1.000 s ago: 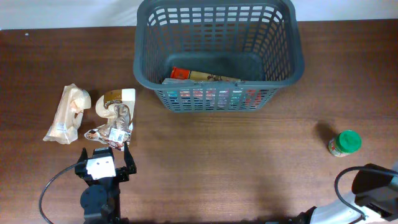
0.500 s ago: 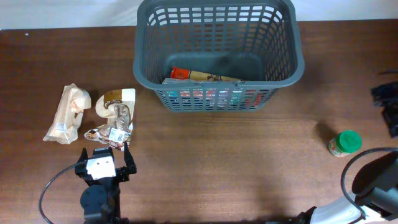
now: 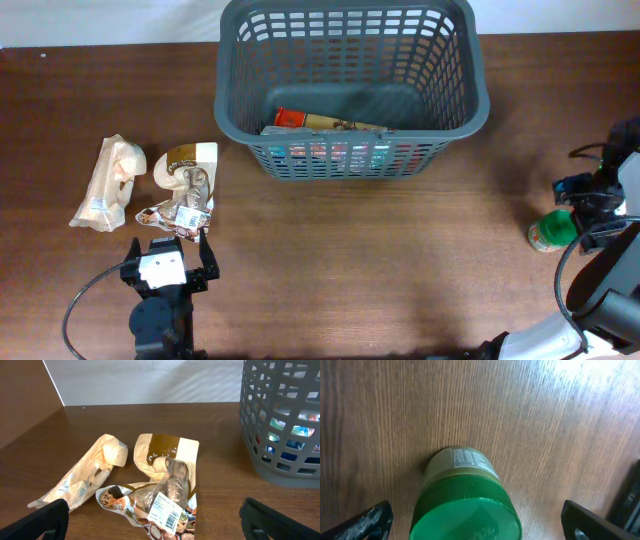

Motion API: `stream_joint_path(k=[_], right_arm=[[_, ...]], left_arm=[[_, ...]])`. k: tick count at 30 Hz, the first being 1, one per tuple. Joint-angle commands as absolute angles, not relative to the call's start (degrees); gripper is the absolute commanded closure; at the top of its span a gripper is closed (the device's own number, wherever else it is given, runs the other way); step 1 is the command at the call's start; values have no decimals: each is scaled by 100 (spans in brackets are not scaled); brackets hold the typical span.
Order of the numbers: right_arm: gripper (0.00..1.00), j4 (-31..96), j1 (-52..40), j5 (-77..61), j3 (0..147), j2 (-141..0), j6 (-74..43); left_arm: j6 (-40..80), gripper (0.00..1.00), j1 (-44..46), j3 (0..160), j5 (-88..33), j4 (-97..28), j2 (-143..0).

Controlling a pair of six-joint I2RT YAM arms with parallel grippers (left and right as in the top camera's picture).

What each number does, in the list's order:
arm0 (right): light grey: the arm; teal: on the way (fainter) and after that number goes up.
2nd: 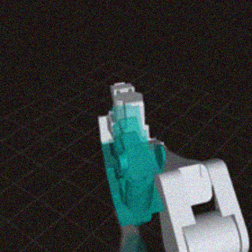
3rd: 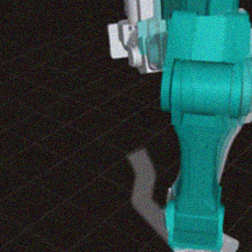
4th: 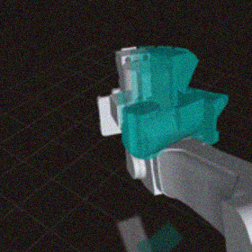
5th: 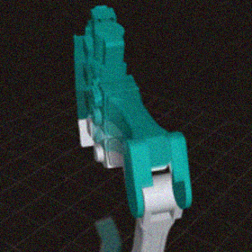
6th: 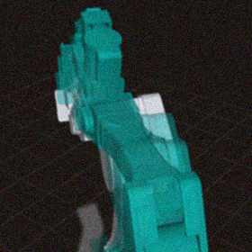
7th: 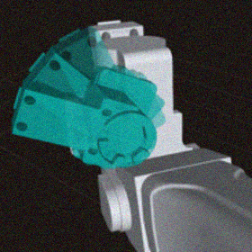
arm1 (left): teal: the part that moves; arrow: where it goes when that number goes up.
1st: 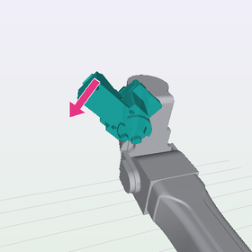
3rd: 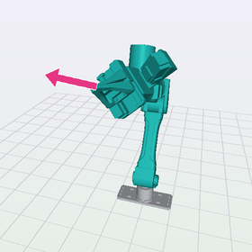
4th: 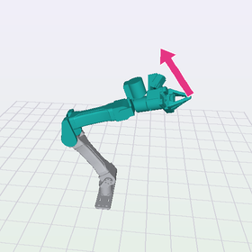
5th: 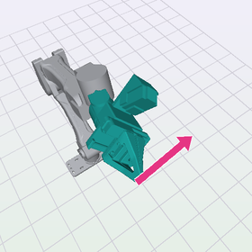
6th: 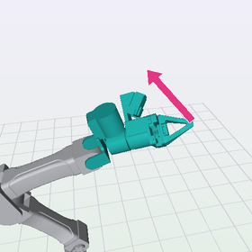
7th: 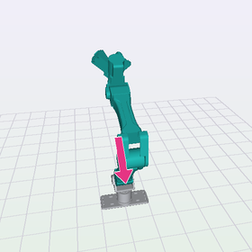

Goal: Pack container
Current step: 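Lower the right gripper over the green-lidded jar and grasp it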

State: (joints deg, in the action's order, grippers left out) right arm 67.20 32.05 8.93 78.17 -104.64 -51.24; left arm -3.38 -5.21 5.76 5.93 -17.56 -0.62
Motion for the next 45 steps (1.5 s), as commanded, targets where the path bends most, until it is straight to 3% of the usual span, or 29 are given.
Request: stream_joint_path(k=[1,29,32,33,39,41,42,43,45], right_arm=[[1,6608,3188,816,7636,-10449,-5216],[3,5758,3186,810,6866,-10451,-5127],[31,5756,3186,810,6866,-10451,-5127],[36,5756,3183,810,6866,-10451,-5127],[49,5756,3186,810,6866,-10451,-5127],[69,5756,3186,808,6866,-10451,-5127],[89,5758,3186,810,6866,-10451,-5127],[96,5760,3186,803,6866,-10451,-5127],[96,5760,3186,792,6866,-10451,-5127]], left_arm=[[-281,1,-504,550,534,-1756,-30],[-281,1,-504,550,534,-1754,-30],[-281,1,-504,550,534,-1756,-30],[-281,1,-504,550,534,-1754,-30],[-281,1,-504,550,534,-1754,-30],[-281,1,-504,550,534,-1754,-30],[-281,1,-504,550,534,-1754,-30],[-281,1,-504,550,534,-1754,-30],[-281,1,-504,550,534,-1754,-30]])
